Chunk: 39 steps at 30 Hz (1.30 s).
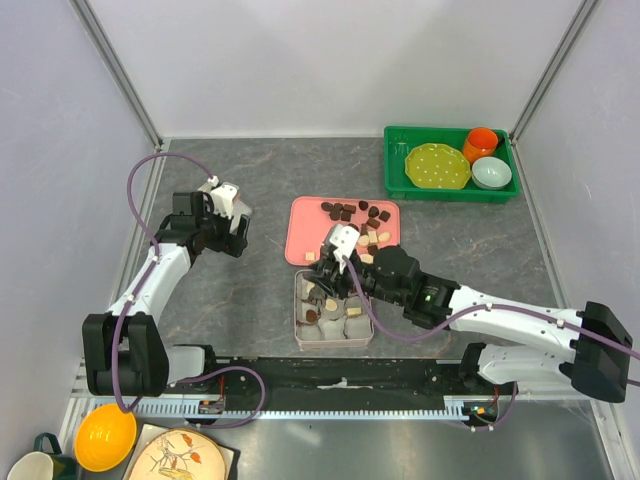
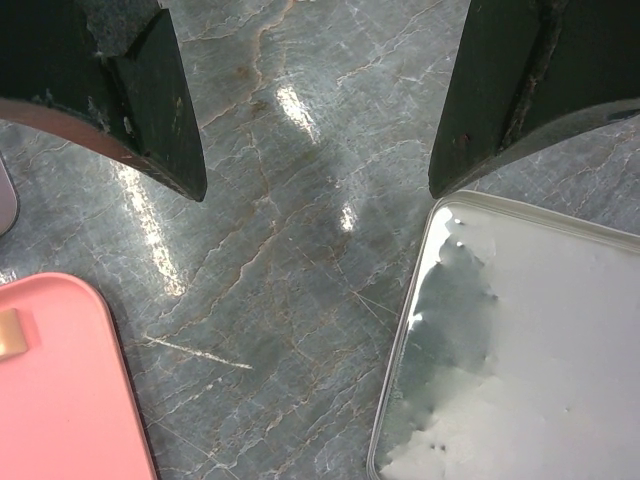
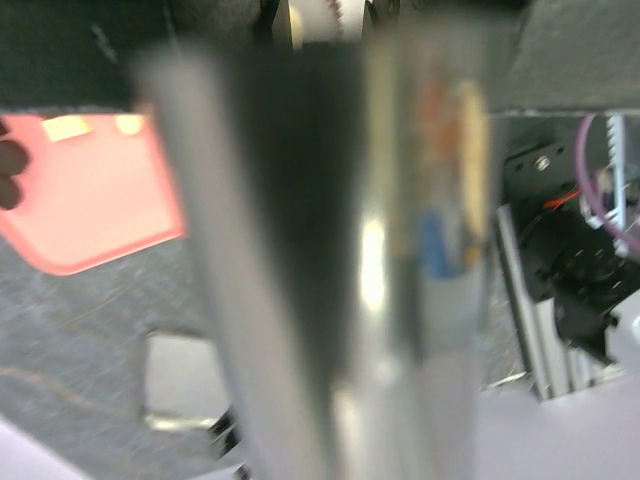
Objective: Pack the chocolate
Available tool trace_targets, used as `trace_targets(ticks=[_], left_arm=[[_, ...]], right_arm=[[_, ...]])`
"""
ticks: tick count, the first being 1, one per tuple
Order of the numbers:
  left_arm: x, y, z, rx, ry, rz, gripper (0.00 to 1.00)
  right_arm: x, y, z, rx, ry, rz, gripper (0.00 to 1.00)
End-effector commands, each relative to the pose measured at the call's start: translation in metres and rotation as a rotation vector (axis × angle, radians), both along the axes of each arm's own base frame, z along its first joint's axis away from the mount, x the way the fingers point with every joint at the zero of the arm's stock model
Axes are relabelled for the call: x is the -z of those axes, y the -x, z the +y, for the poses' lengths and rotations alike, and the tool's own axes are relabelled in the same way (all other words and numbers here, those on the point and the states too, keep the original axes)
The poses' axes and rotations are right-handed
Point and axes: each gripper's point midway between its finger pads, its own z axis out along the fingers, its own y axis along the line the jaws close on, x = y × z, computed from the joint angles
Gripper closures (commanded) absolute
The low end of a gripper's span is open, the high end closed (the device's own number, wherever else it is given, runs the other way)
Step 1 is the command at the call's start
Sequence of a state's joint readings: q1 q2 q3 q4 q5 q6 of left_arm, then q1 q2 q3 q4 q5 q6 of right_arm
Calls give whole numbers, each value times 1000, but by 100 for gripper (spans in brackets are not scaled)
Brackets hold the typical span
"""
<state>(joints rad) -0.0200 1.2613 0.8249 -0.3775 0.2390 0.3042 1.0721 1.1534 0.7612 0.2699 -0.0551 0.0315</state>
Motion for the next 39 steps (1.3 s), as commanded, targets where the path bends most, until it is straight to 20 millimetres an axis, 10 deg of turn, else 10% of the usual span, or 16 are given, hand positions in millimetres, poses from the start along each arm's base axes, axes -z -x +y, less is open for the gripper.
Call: trace_targets(ticks=[1,16,32,39], left_arm=[[-14,-9,0,27,-22,-60,1],[-20,-8,-1,27,-18,-67,1],[-21,-8,1,20,-26,-75,1],[-21,-7,0,24,-20,-73,1]], right_arm=[[5,25,9,-65,-16,48,78],[18,57,32,-156,-29,85,72],[15,57,37,-145,-47,77,49],[-3,45,27,-76,-55,22,54]])
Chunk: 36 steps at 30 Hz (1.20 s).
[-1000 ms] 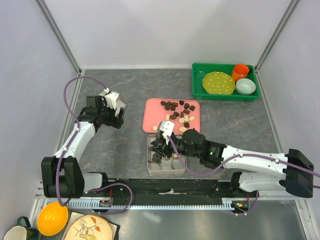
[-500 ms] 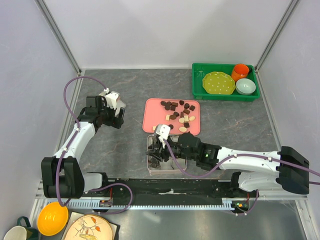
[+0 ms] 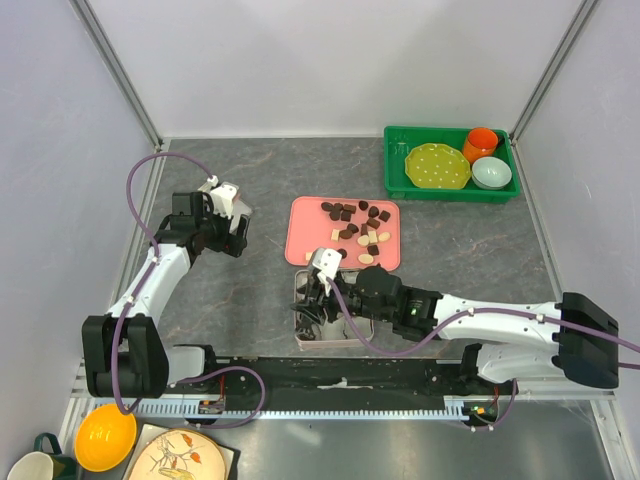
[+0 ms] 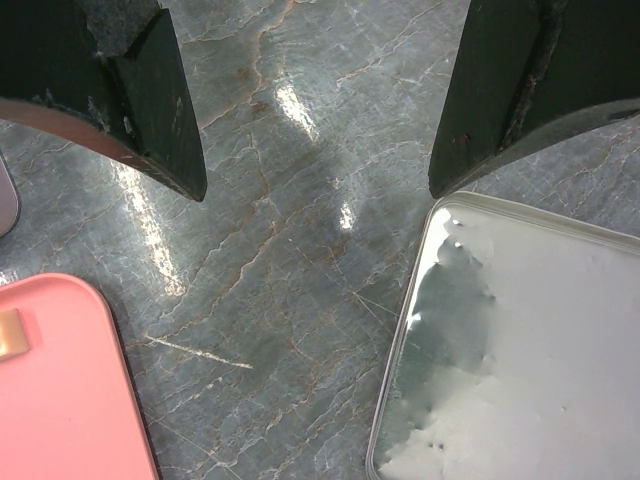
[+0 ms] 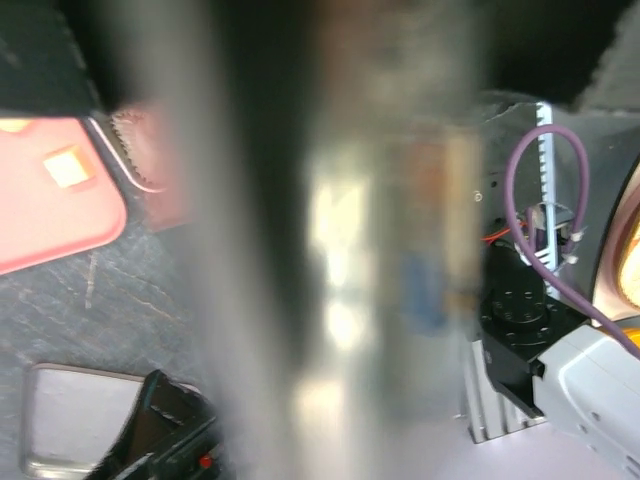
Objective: Pack the chocolate
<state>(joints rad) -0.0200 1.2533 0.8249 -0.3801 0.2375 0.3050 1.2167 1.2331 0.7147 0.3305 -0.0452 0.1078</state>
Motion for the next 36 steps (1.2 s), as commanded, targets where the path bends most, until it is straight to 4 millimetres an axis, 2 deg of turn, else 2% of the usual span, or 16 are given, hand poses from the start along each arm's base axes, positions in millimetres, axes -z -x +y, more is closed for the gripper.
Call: trace_targets(ticks=[1,5,9,12,13,17,19,25,28,30,31,36], left_arm=[[-19,-7,-1,25,-17,-68,1],[-21,-8,-2,24,-11,-72,1],[-21,-7,-1,24,-13,-72,1],[-23,-6,-1,22,-15,-75,1],[-23,-7,-1,22,-13,-76,1],[-21,-6,-1,20,-13,-72,1],[-21,-6,0,17,-18,-72,1],[-19,-6,1,18,-27,-69,1],[-17,-6,1,20,-25,-66,1],[-17,-7,1,21,-24,-69,1],[-16,-7,1,20,-27,-65,1],[-16,-8,3,18,-36,-69,1]], right_arm=[[-46,-16,-7,88,-87,-103,55],[-71,-40,-18,194,-87,-211,65],[-92,-67,-25,258,-101,-272,70],[-102,-100,-34,334,-111,-303,73],[-106,-117,-41,371,-116,-311,72],[-94,-164,-47,451,-106,-311,74],[-97,-183,-52,484,-123,-322,75],[-66,-244,-58,570,-85,-296,72],[-53,-267,-62,597,-74,-273,68],[-47,-276,-61,597,-70,-260,66],[-40,-282,-61,601,-62,-249,62],[-21,-292,-57,597,-48,-219,55]])
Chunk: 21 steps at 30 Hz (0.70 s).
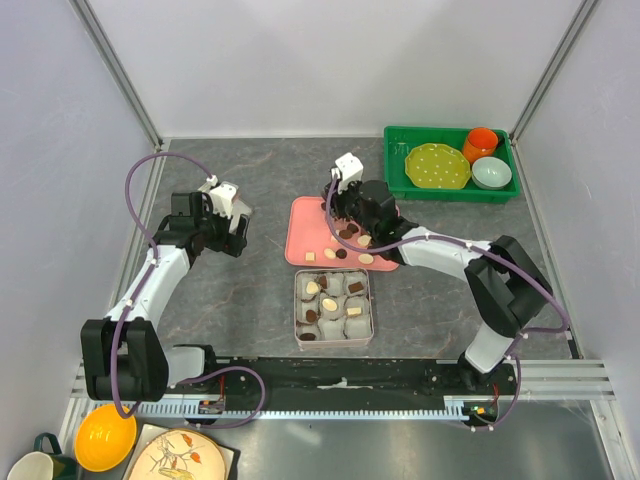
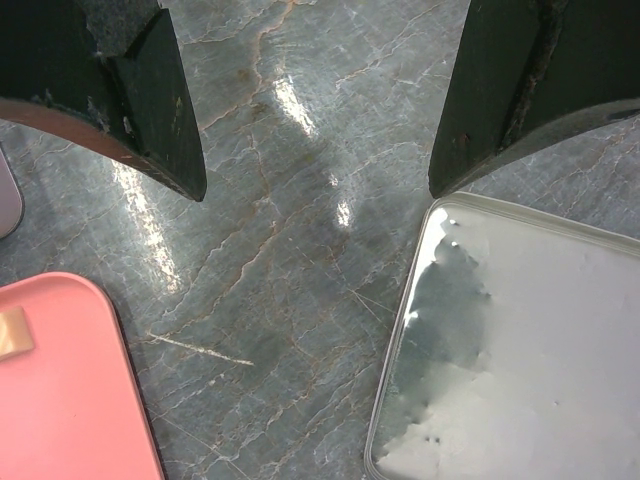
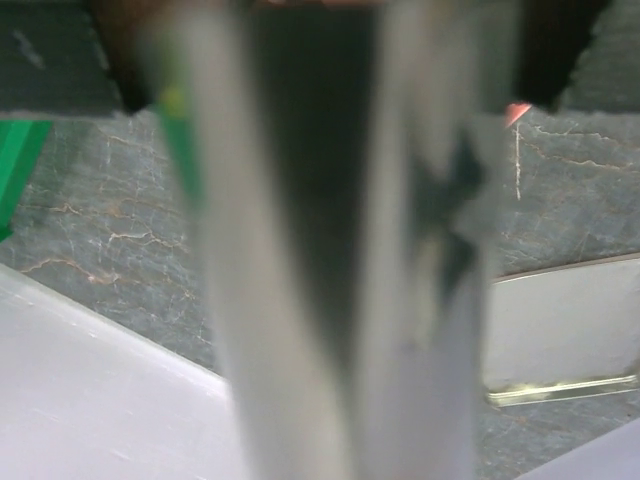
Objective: Pack the chocolate
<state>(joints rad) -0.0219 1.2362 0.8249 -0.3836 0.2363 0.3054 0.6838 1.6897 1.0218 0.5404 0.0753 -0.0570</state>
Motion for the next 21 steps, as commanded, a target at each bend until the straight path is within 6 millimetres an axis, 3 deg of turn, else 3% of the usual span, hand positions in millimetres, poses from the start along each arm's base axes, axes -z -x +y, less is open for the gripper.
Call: trace_targets(ticks=[1,7,21], left_arm=[[-11,-9,3,17,-38,-55,1],[-11,-9,5,18,-48,-58,1],[-15,-11,5,16,-50,-67,1]], right_arm=[[-24,-9,17,-41,-83,-55,54],[-8,-6,20,-64,-78,-20,52],[22,1,7,-70,-23,34,52]])
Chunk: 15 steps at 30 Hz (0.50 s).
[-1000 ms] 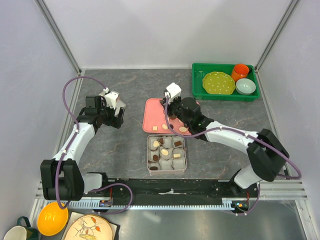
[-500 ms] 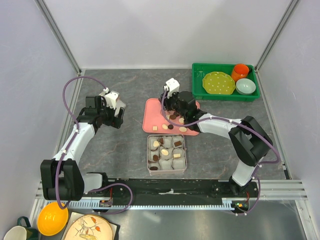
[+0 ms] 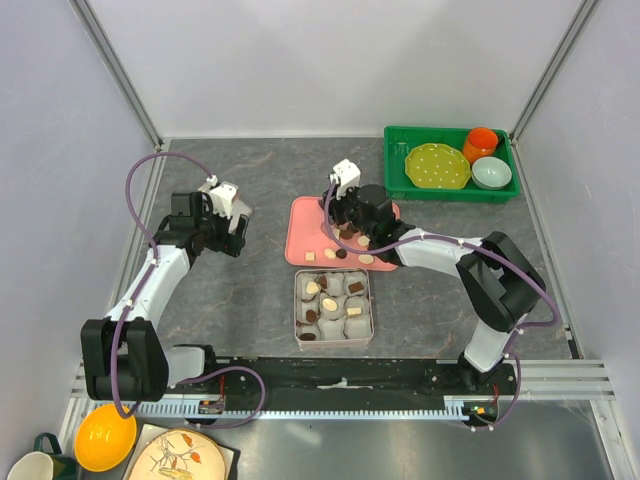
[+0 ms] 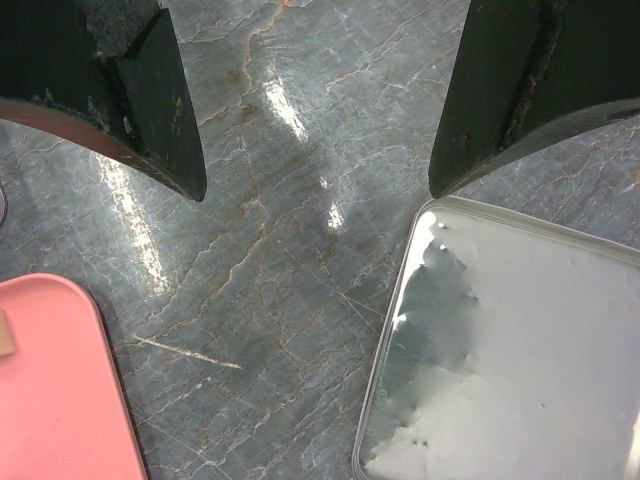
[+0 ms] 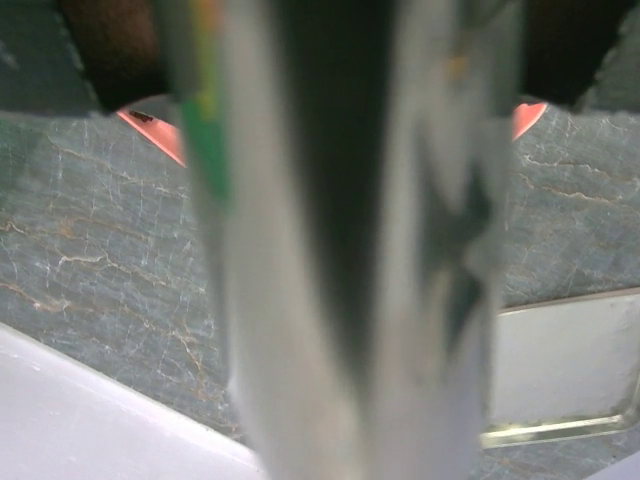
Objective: Pack the chocolate
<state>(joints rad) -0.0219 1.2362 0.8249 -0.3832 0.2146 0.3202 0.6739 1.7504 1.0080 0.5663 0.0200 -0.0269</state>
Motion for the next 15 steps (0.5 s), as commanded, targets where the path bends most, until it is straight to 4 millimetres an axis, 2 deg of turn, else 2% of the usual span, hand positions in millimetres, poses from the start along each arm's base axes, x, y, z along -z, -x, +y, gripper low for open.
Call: trace_targets(ticks=[1,11,14,15], left_arm=[[-15,-9,1,22,-25,-61,1],[-15,-10,0,23,-21,-61,1],[-16,-10,-1,22,-14,-58,1],[-15,-10,-2,24,-10,-56,1]], right_arm=[[-8,1,-1,-27,-21,-22,52],[2,5,-8,-40,1,5,53],[1,7,-8,-45,-2,10,57],[1,8,-8,-50,-4,11,62]])
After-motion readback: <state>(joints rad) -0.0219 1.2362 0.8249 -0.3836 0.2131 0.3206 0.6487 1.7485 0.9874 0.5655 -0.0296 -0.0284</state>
